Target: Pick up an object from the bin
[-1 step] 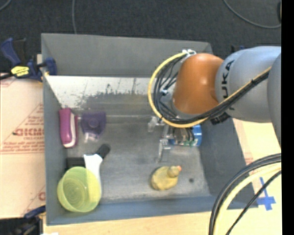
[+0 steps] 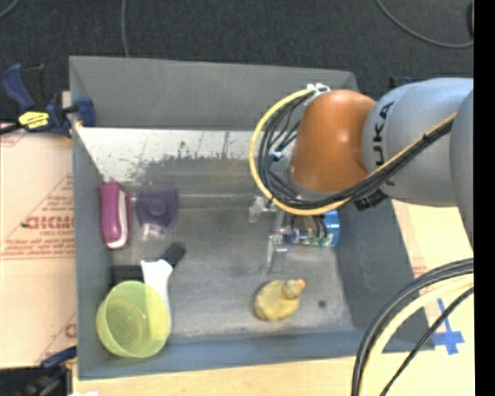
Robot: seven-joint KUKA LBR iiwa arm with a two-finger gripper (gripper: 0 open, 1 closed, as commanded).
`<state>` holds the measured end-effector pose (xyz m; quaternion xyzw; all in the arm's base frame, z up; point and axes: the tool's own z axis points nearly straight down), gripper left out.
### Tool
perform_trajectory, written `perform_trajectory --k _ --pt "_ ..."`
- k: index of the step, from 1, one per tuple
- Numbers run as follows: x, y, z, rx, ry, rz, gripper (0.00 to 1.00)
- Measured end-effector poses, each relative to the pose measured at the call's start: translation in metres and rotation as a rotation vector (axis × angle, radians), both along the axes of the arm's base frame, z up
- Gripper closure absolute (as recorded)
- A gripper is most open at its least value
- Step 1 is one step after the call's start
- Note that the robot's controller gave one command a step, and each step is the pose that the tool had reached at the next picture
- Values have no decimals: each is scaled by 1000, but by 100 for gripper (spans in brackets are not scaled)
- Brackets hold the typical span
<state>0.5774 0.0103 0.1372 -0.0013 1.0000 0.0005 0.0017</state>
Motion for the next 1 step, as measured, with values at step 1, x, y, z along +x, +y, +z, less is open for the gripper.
perform_trajectory --k 1 --pt "-20 8 -65 0 -6 96 0"
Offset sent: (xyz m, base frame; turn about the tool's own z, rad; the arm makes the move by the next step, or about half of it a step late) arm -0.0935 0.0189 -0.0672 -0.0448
